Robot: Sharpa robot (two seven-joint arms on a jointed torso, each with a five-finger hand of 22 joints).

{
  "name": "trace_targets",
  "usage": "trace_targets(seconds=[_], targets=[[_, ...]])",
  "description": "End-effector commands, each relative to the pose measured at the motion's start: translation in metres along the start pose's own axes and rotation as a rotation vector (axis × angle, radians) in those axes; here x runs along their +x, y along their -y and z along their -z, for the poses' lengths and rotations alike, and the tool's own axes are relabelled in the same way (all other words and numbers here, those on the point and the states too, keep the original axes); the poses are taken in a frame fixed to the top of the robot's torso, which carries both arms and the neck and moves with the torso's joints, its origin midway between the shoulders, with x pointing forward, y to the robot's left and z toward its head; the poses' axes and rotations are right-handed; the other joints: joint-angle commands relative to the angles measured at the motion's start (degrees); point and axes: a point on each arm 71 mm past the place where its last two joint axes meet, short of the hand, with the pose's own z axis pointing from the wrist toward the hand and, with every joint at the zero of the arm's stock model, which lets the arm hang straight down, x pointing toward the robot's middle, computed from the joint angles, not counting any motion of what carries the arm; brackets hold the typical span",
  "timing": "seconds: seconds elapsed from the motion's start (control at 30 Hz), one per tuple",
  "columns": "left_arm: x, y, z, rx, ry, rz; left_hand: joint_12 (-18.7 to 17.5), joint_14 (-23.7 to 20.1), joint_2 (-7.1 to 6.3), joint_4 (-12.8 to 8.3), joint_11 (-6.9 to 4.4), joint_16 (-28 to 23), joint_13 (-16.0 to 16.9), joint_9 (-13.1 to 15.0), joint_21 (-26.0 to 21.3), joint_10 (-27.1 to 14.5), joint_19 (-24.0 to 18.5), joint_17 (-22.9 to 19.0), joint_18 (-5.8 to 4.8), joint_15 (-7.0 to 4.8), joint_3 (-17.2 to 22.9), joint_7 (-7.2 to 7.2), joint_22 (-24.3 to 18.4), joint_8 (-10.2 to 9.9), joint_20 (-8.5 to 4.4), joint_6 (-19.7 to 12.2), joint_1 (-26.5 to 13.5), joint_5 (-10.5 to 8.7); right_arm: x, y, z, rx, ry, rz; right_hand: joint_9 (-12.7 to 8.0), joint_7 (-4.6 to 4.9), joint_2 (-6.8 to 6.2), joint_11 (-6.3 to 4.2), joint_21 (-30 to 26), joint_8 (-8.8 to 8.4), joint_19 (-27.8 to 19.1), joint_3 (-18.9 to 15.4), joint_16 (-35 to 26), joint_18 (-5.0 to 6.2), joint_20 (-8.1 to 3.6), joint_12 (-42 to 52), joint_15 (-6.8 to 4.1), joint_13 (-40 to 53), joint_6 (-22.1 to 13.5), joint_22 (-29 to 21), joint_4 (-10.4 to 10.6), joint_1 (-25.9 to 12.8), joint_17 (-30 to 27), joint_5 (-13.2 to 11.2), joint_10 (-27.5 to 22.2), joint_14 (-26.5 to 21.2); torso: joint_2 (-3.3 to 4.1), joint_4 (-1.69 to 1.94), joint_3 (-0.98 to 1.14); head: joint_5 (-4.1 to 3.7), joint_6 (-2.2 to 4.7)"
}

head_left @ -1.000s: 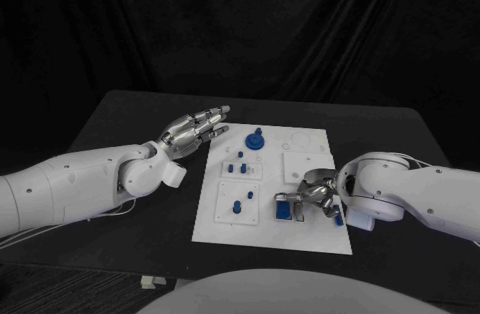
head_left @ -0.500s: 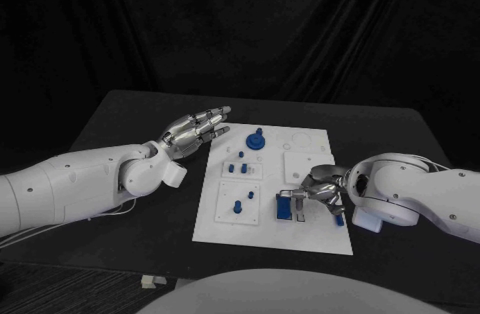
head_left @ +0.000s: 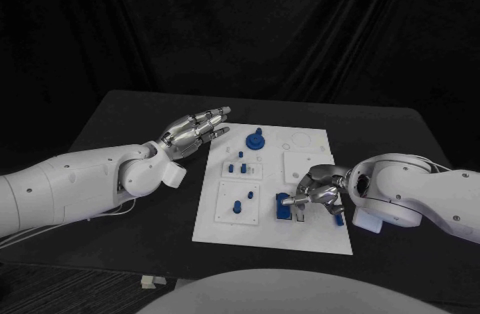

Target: Assemble the parts on the task board

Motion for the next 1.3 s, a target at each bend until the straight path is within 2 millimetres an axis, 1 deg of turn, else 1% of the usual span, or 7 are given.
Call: trace_targets(seconds=[0.03, 0.13, 0.27, 0.57, 0.73, 1.13, 1.3], targets=[[0.002, 0.0, 0.0, 0.007, -0.016, 0.013, 0.23, -0.03, 0.58, -0.06, 0.5, -0.21, 0.08, 0.08, 0.16, 0.01, 0.02, -0.09, 0.64, 0.23, 0.32, 0.33, 0.08, 0.29, 0.42, 0.18, -0.2, 0.15, 0.006, 0.004, -0.002, 0.021, -0.053, 0.026, 9.06, -0.74, 0.5, -0.76, -0.5, 8.94, -0.05, -1.46, -0.32, 0.02, -0.63, -0.36, -0.65, 15.06, 1.96, 7.91, -0.09, 0.97, 1.13, 0.12, 5.96, 3.53, 0.03, 0.03, -0.01, 0.06, 0.0], [0.002, -0.001, 0.0, 0.006, -0.017, 0.013, 0.23, -0.03, 0.58, -0.06, 0.5, -0.21, 0.08, 0.08, 0.16, 0.01, 0.02, -0.09, 0.64, 0.23, 0.32, 0.33, 0.08, 0.29, 0.42, 0.18, -0.2, 0.15, 0.008, 0.006, -0.004, 0.035, -0.066, 0.032, 17.62, -1.18, 0.79, -1.14, -0.74, 18.63, -0.17, -2.59, -0.01, 0.05, -0.86, -0.36, -0.91, 15.06, 8.34, 7.87, 0.1, 0.98, 1.73, -0.75, 5.96, 3.62, 0.01, -0.03, 0.01, -0.02, 0.0], [0.002, -0.001, 0.0, 0.005, -0.018, 0.014, 0.23, -0.03, 0.58, -0.06, 0.5, -0.21, 0.08, 0.08, 0.16, 0.01, 0.02, -0.09, 0.64, 0.23, 0.32, 0.33, 0.08, 0.29, 0.42, 0.18, -0.2, 0.15, 0.011, 0.008, -0.006, 0.047, -0.074, 0.034, 19.79, -1.33, 0.88, -1.25, -0.81, 20.87, -0.2, -3.14, 0.15, 0.06, -0.95, -0.36, -1.0, 15.06, 9.76, 7.86, 0.27, 0.85, 2.01, -1.16, 5.96, 3.66, 0.06, -0.01, 0.0, -0.1, 0.0], [0.002, -0.001, 0.0, 0.002, -0.022, 0.017, 0.27, -0.03, 0.64, -0.05, 0.6, -0.21, 0.09, 0.08, 0.16, 0.03, 0.02, -0.09, 0.64, 0.29, 0.36, 0.42, 0.08, 0.31, 0.45, 0.19, -0.21, 0.17, 0.014, 0.008, -0.011, 0.061, -0.085, 0.039, 19.98, -1.41, 1.08, -1.32, -0.76, 20.75, -0.19, -3.23, 0.27, 0.05, -0.99, -0.36, -1.05, 15.06, 9.44, 7.88, 0.2, 1.06, 2.23, -1.37, 5.96, 3.7, 0.01, -0.02, -0.02, -0.02, 0.0], [0.003, -0.001, 0.0, 0.001, -0.023, 0.018, 0.27, -0.03, 0.64, -0.05, 0.6, -0.21, 0.09, 0.08, 0.16, 0.03, 0.02, -0.09, 0.64, 0.29, 0.36, 0.42, 0.08, 0.31, 0.45, 0.19, -0.21, 0.17, 0.014, 0.008, -0.013, 0.061, -0.078, 0.034, 20.06, -1.52, 2.47, -1.43, -0.81, 19.8, -0.18, -2.77, 0.21, 0.06, -1.1, -0.36, -1.14, 15.06, 8.19, 7.86, -0.3, 2.28, 2.1, -0.88, 5.96, 3.67, 0.01, 0.0, -0.01, 0.0, 0.0], [0.002, -0.002, 0.0, -0.003, -0.022, 0.019, 0.43, -0.03, 0.78, 0.01, 0.79, -0.21, 0.12, 0.08, 0.17, 0.1, 0.02, -0.09, 0.64, 0.4, 0.43, 0.57, 0.08, 0.35, 0.51, 0.22, -0.26, 0.11, 0.013, 0.01, -0.013, 0.064, -0.068, 0.026, 20.51, -1.57, 5.19, -1.49, -0.86, 18.34, -0.17, -1.6, 0.21, 0.05, -1.19, -0.36, -1.22, 15.06, 7.24, 7.85, -2.0, 5.56, 2.1, 2.56, 5.96, 3.66, 0.04, 0.02, -0.02, -0.04, 0.0], [0.001, -0.002, 0.001, -0.004, -0.021, 0.018, 0.56, -0.03, 0.8, 0.04, 0.86, -0.21, 0.15, 0.09, 0.17, 0.17, 0.03, -0.09, 0.64, 0.4, 0.44, 0.62, 0.08, 0.38, 0.53, 0.29, -0.29, 0.09, 0.012, 0.011, -0.013, 0.063, -0.067, 0.025, 20.67, -1.63, 6.71, -1.55, -0.73, 17.4, -0.11, -1.06, 0.31, 0.04, -1.23, -0.36, -1.26, 15.06, 6.73, 7.89, -2.06, 6.37, 2.26, 6.51, 5.96, 3.7, 0.03, -0.01, -0.01, 0.12, 0.0]])
